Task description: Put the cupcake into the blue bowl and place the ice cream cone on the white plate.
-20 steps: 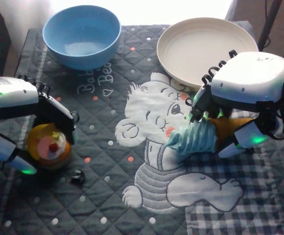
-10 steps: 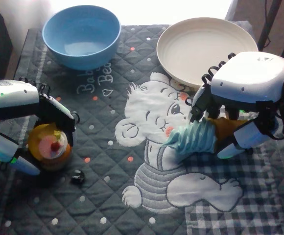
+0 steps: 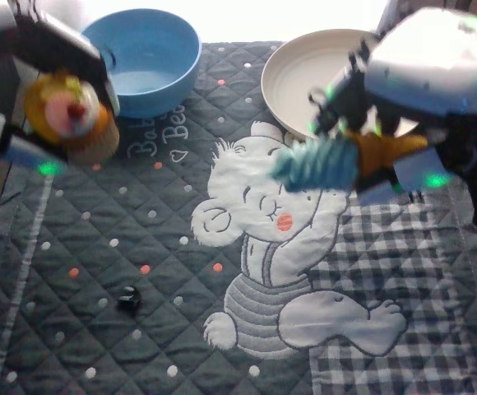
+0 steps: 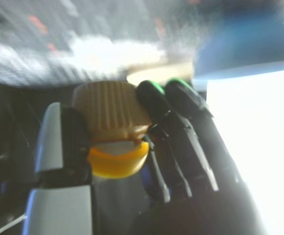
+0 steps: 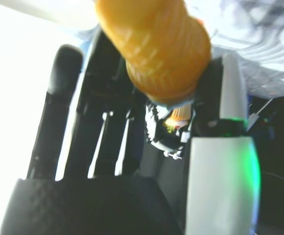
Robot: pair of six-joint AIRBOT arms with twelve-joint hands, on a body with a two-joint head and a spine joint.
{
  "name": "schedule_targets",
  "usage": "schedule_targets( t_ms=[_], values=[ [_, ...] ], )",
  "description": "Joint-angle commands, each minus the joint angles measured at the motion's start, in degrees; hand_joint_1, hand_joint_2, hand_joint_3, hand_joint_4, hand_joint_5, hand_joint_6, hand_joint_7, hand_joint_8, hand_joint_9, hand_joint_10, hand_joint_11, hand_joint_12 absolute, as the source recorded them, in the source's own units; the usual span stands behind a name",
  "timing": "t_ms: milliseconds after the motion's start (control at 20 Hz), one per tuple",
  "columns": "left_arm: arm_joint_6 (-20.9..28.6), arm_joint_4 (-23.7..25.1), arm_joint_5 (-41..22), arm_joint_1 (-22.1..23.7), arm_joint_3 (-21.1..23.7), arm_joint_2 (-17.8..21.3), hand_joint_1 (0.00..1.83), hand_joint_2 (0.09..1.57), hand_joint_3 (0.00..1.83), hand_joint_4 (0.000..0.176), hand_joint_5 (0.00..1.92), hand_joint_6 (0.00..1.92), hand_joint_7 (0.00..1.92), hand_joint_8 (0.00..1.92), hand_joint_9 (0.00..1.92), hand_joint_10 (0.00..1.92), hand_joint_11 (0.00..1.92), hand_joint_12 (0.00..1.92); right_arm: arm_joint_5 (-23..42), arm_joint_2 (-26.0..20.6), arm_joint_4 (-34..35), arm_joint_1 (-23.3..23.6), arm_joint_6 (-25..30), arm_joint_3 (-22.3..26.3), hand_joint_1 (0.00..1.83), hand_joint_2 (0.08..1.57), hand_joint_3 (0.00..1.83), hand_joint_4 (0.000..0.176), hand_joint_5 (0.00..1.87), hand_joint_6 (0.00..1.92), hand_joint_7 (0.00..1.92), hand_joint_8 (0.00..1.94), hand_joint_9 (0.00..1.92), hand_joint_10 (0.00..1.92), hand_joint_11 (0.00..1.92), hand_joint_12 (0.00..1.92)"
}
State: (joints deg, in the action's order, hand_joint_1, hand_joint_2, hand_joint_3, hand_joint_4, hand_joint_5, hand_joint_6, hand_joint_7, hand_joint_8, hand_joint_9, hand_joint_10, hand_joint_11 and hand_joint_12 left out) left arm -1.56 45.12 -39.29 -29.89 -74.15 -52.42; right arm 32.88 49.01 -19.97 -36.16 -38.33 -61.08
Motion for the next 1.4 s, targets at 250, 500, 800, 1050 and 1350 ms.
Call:
schedule_targets(
  t_ms=[250, 500, 800, 1050, 1350],
  values=[
    [5.62, 4.62, 2.65, 11.31, -7.29, -4.61, 1.40, 1.06, 0.00, 0.000, 0.98, 0.89, 1.12, 0.70, 1.10, 0.95, 0.97, 0.94, 5.23, 1.29, 4.17, 6.41, -2.60, -4.64, 1.29, 1.04, 0.00, 0.000, 1.00, 0.85, 1.31, 0.53, 1.54, 0.04, 1.20, 0.96],
    [6.85, 8.18, 8.87, 16.11, -13.56, -10.91, 1.40, 1.02, 0.00, 0.000, 1.01, 0.85, 1.21, 0.48, 1.24, 0.72, 1.16, 0.79, -2.64, 5.43, 4.46, 12.38, -3.10, -12.12, 1.30, 1.01, 0.00, 0.000, 1.11, 0.61, 1.38, 0.45, 1.60, 0.02, 1.34, 0.86],
    [3.12, 8.08, 20.21, 16.55, -21.91, -19.59, 1.40, 1.03, 0.00, 0.000, 0.97, 0.95, 1.22, 0.45, 1.25, 0.66, 1.08, 0.74, -9.66, 11.50, 4.48, 14.36, -3.10, -19.67, 1.30, 1.02, 0.00, 0.000, 1.10, 0.61, 1.35, 0.51, 1.61, 0.01, 1.37, 0.72],
    [3.76, 7.14, 23.03, 14.99, -25.48, -23.32, 1.40, 1.05, 0.00, 0.000, 0.91, 1.04, 1.15, 0.58, 1.18, 0.78, 0.97, 0.79, -12.84, 14.61, 4.57, 15.07, -3.10, -23.04, 1.30, 1.04, 0.00, 0.000, 1.06, 0.68, 1.30, 0.61, 1.60, 0.01, 1.39, 0.64],
    [4.86, 8.67, 23.64, 14.30, -26.29, -24.54, 1.40, 1.04, 0.00, 0.000, 0.94, 0.93, 1.19, 0.53, 1.18, 0.81, 1.02, 0.86, -13.10, 14.78, 5.00, 15.07, -3.10, -23.37, 1.30, 1.03, 0.00, 0.000, 1.07, 0.66, 1.29, 0.63, 1.59, 0.00, 1.39, 0.65]
  ],
)
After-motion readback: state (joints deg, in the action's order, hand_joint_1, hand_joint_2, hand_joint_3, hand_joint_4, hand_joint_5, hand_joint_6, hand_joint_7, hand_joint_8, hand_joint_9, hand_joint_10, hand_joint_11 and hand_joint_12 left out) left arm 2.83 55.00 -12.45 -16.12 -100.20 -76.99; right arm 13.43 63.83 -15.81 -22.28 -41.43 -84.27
